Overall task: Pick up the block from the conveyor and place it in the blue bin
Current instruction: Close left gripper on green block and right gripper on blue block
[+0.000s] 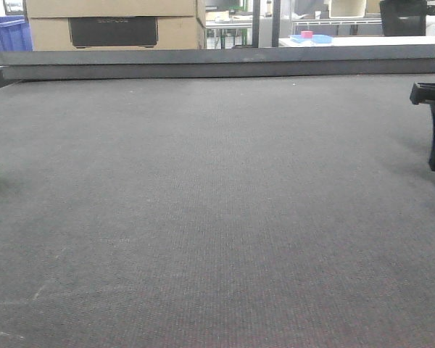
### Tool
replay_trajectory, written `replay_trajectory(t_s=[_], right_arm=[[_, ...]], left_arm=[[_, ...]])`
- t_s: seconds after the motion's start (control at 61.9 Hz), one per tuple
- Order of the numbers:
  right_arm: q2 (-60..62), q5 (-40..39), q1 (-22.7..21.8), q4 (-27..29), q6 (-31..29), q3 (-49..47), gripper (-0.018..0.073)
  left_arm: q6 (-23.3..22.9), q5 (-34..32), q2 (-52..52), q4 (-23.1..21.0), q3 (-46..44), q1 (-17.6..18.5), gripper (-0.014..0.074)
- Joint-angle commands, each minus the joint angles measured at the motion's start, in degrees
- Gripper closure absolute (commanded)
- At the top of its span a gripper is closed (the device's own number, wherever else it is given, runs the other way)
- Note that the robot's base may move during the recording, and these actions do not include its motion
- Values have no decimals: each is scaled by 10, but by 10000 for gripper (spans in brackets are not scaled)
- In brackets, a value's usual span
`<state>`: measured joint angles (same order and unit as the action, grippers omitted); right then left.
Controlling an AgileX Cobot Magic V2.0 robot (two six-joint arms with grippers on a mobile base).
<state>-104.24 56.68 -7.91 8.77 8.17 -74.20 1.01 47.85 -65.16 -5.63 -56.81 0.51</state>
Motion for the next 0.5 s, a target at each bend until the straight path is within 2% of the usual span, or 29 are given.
replay_trajectory(t_s=[0.0, 0.113, 0.21, 0.404, 0.485], right_arm=[[-4, -3, -1, -15, 1, -4, 341], [-8, 10, -1, -25, 1, -4, 508], [-2, 12, -1, -36, 1, -4, 723], [38, 13, 0, -36, -12, -4, 718], [60, 12, 1, -36, -21, -4, 718]], left_arm=[[-15, -2, -1, -8, -5, -2, 707], [-92, -2, -1, -1, -6, -2, 707], [-109, 13, -10, 9, -19, -2, 707], [-118, 110, -86, 50, -111, -2, 707], [-118, 132, -126, 65, -146, -2, 707]])
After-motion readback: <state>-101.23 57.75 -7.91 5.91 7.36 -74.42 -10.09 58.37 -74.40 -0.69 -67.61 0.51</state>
